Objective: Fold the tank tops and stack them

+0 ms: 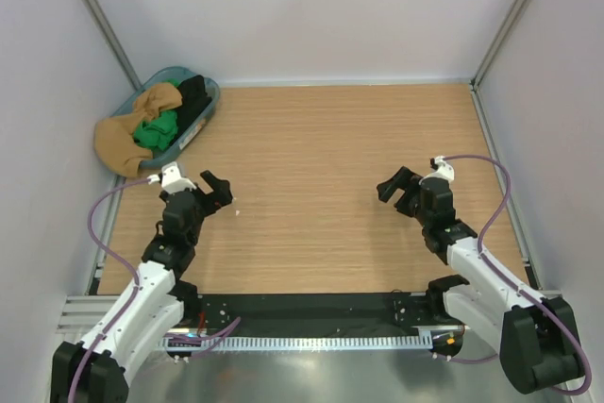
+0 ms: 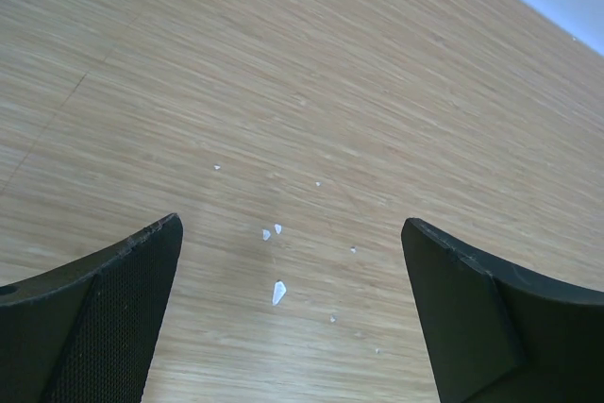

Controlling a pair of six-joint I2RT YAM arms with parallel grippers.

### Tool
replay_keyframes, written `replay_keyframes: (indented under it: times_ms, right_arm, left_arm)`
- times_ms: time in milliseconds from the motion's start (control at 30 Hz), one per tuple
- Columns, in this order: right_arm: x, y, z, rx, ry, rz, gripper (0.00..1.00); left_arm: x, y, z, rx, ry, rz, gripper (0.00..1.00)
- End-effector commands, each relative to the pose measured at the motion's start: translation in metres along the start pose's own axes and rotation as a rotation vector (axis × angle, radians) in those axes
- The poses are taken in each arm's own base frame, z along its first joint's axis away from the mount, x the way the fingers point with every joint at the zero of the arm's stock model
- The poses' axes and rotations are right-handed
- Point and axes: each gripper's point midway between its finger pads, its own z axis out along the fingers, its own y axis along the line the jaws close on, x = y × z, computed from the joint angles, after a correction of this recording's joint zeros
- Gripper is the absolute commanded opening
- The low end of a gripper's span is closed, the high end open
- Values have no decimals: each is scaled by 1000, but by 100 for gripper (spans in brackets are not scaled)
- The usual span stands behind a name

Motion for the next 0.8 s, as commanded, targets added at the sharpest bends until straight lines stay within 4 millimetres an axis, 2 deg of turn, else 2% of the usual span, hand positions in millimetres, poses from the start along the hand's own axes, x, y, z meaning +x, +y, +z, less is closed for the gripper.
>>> replay_keyframes:
  times_ms: [0,33,133,167,200,233,267,300,333,367,433,533,667,700,733,767]
  right_arm:
    - [-24,16,-5,-8,-42,34,100]
    - [-22,12,-6,14,-31,34,100]
    - [-26,13,-8,13,-41,18,98]
    - [-24,16,-7,-13,-34,1,97]
    - [-14,12,-6,-19,-22,-4,91]
    - [-17,14,-5,-42,-46,2,91]
    - [-6,8,-3,-39,-32,2,90]
    - [-5,9,-3,-49,-33,6,90]
    - [-4,8,-3,-45,-27,8,90]
    - [-6,11,-4,-51,-26,-2,89]
    - [-2,10,-5,-51,-17,-16,88]
    - [0,11,-9,-68,-19,-15,88]
    - [-2,11,-12,-74,-36,-15,88]
    - [-3,12,-12,-80,-37,-16,88]
    - [-1,12,-12,-79,-34,-16,88]
    - [-1,13,-12,-82,-33,-17,88]
  left_arm:
    - [-15,-14,-2,32,-9,-31,100]
    - [-15,-15,-2,33,-7,-30,100]
    - [-18,2,2,-70,-34,-63,99]
    - [-25,5,1,-118,-31,-72,100]
    - [-33,10,1,-171,-49,-98,100]
    - [-33,12,6,-206,-28,-100,100]
    - [-51,6,6,-221,-43,-126,100]
    - [-61,3,8,-238,-57,-158,100]
    - [-61,6,16,-279,-39,-162,100]
    - [-84,1,17,-306,-65,-188,99]
    - [-103,3,25,-369,-84,-222,100]
    - [-139,14,50,-481,-102,-281,98]
    - [-169,30,75,-566,-107,-330,94]
    - [-185,26,81,-565,-123,-332,93]
    - [-192,31,85,-591,-129,-315,92]
    - [-185,37,100,-622,-102,-287,91]
